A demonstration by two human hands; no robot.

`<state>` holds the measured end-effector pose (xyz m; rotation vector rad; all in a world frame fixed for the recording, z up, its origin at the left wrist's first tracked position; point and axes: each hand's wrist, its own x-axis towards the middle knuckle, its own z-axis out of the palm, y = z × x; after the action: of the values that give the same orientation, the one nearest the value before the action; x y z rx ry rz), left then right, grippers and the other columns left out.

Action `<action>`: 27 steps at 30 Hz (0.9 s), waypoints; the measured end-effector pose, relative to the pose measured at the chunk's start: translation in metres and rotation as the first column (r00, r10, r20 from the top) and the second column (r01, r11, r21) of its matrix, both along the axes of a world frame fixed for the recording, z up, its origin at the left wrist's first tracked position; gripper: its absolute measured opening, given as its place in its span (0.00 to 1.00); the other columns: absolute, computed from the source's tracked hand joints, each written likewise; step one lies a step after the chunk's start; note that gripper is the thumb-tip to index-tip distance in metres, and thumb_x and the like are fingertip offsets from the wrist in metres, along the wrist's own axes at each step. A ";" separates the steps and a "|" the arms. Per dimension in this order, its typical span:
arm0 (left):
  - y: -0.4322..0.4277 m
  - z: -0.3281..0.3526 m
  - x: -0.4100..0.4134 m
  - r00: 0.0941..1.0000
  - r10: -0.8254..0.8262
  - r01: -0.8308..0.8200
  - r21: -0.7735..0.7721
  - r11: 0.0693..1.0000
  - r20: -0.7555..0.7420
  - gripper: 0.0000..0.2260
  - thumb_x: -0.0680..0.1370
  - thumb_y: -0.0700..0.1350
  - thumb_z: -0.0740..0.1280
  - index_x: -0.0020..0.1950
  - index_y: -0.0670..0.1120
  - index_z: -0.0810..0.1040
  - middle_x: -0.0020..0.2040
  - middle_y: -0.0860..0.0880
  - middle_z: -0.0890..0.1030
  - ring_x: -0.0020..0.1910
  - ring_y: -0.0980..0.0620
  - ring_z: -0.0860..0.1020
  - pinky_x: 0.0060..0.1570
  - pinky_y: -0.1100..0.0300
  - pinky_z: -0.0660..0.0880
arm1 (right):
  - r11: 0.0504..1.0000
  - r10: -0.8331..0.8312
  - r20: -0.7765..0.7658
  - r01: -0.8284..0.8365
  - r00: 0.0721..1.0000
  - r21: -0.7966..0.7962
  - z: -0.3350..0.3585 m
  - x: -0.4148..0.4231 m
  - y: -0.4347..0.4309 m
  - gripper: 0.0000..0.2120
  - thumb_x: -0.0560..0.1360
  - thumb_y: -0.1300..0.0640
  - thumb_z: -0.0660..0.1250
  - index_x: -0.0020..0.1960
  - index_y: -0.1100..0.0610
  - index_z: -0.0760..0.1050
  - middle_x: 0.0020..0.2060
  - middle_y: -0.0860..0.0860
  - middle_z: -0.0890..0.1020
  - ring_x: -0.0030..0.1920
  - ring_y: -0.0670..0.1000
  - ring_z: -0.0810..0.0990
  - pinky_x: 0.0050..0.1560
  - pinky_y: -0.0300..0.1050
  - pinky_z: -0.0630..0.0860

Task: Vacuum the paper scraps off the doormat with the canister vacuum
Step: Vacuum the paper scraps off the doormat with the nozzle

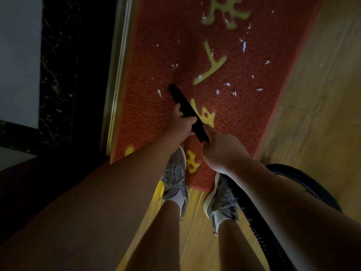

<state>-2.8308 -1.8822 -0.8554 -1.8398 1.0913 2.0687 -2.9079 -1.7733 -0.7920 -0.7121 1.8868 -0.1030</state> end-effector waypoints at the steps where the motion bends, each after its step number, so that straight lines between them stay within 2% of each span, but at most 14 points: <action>1: -0.001 0.001 0.001 1.000 0.000 0.000 0.001 1.000 -0.001 0.33 0.81 0.36 0.66 0.82 0.50 0.55 0.77 0.40 0.66 0.66 0.41 0.76 0.43 0.58 0.82 | 1.000 0.006 -0.001 -0.006 1.000 -0.001 0.000 0.001 -0.001 0.28 0.80 0.54 0.56 0.79 0.44 0.56 0.43 0.56 0.82 0.41 0.57 0.81 0.38 0.48 0.77; 3: -0.002 0.001 0.003 1.000 0.008 -0.008 0.003 1.000 0.002 0.33 0.81 0.36 0.66 0.82 0.50 0.55 0.76 0.40 0.66 0.67 0.40 0.76 0.43 0.58 0.81 | 1.000 0.019 -0.011 -0.019 1.000 0.005 0.000 0.002 -0.003 0.27 0.81 0.53 0.56 0.79 0.45 0.56 0.45 0.56 0.82 0.43 0.58 0.81 0.40 0.49 0.78; 7: -0.004 0.001 0.010 0.999 0.032 -0.032 0.002 0.999 0.017 0.34 0.81 0.35 0.66 0.82 0.49 0.54 0.77 0.39 0.66 0.68 0.39 0.75 0.42 0.58 0.81 | 1.000 0.027 0.006 -0.028 1.000 0.007 0.001 0.009 -0.007 0.27 0.80 0.53 0.56 0.79 0.44 0.57 0.39 0.52 0.79 0.38 0.55 0.81 0.35 0.44 0.74; 9: -0.004 0.002 0.015 0.999 0.040 -0.040 0.002 0.999 0.029 0.34 0.81 0.35 0.66 0.82 0.49 0.54 0.77 0.39 0.66 0.67 0.39 0.75 0.41 0.58 0.81 | 0.999 0.050 0.016 -0.050 0.999 0.000 0.000 0.013 -0.008 0.28 0.80 0.54 0.56 0.79 0.44 0.55 0.38 0.52 0.80 0.37 0.54 0.81 0.34 0.45 0.75; 14: -0.003 0.004 0.031 0.998 0.059 -0.059 0.019 0.998 0.015 0.33 0.81 0.35 0.64 0.82 0.49 0.53 0.75 0.40 0.68 0.64 0.42 0.77 0.43 0.59 0.81 | 0.995 0.101 0.019 -0.101 0.995 0.026 0.004 0.021 -0.011 0.27 0.81 0.53 0.57 0.79 0.45 0.56 0.41 0.54 0.81 0.42 0.57 0.82 0.40 0.52 0.81; 16: -0.002 0.004 0.036 0.998 0.064 -0.064 0.017 0.998 0.006 0.33 0.81 0.35 0.65 0.82 0.49 0.53 0.74 0.40 0.69 0.60 0.44 0.77 0.45 0.58 0.81 | 0.993 0.114 0.018 -0.115 0.993 0.028 0.005 0.024 -0.012 0.27 0.81 0.54 0.58 0.79 0.45 0.56 0.42 0.55 0.82 0.42 0.57 0.82 0.39 0.50 0.80; 19: -0.006 0.003 0.042 0.997 0.082 -0.082 0.020 0.996 0.005 0.34 0.81 0.35 0.65 0.82 0.50 0.52 0.75 0.40 0.68 0.64 0.41 0.77 0.47 0.57 0.81 | 0.991 0.125 0.019 -0.126 0.992 0.034 0.003 0.028 -0.014 0.28 0.81 0.54 0.57 0.79 0.44 0.55 0.42 0.56 0.81 0.41 0.58 0.82 0.37 0.48 0.77; 22: -0.010 0.004 0.045 0.996 0.095 -0.095 0.020 0.995 -0.002 0.34 0.82 0.35 0.64 0.83 0.50 0.52 0.76 0.39 0.67 0.66 0.40 0.77 0.45 0.59 0.81 | 0.988 0.143 0.014 -0.144 0.990 0.048 0.002 0.031 -0.019 0.28 0.81 0.54 0.57 0.79 0.45 0.55 0.44 0.56 0.81 0.44 0.59 0.82 0.38 0.49 0.78; 25: -0.016 0.001 0.049 0.996 0.092 -0.092 -0.003 0.996 -0.010 0.32 0.82 0.35 0.64 0.82 0.49 0.55 0.73 0.40 0.70 0.64 0.41 0.78 0.47 0.57 0.82 | 0.985 0.166 0.008 -0.166 0.986 0.039 0.001 0.033 -0.027 0.26 0.81 0.54 0.56 0.78 0.47 0.57 0.40 0.53 0.78 0.43 0.58 0.81 0.39 0.49 0.77; 27: -0.021 -0.002 0.052 0.997 0.079 -0.079 -0.016 0.997 -0.019 0.30 0.81 0.36 0.65 0.81 0.49 0.58 0.72 0.40 0.72 0.63 0.42 0.79 0.48 0.56 0.83 | 0.985 0.174 0.002 -0.174 0.985 0.021 -0.001 0.034 -0.031 0.26 0.81 0.54 0.56 0.77 0.46 0.57 0.41 0.54 0.79 0.42 0.58 0.81 0.39 0.51 0.78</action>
<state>-2.7792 -1.9033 -0.8570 -1.9045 1.0598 2.1304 -2.8742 -1.8047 -0.7935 -0.8585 1.8150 0.0282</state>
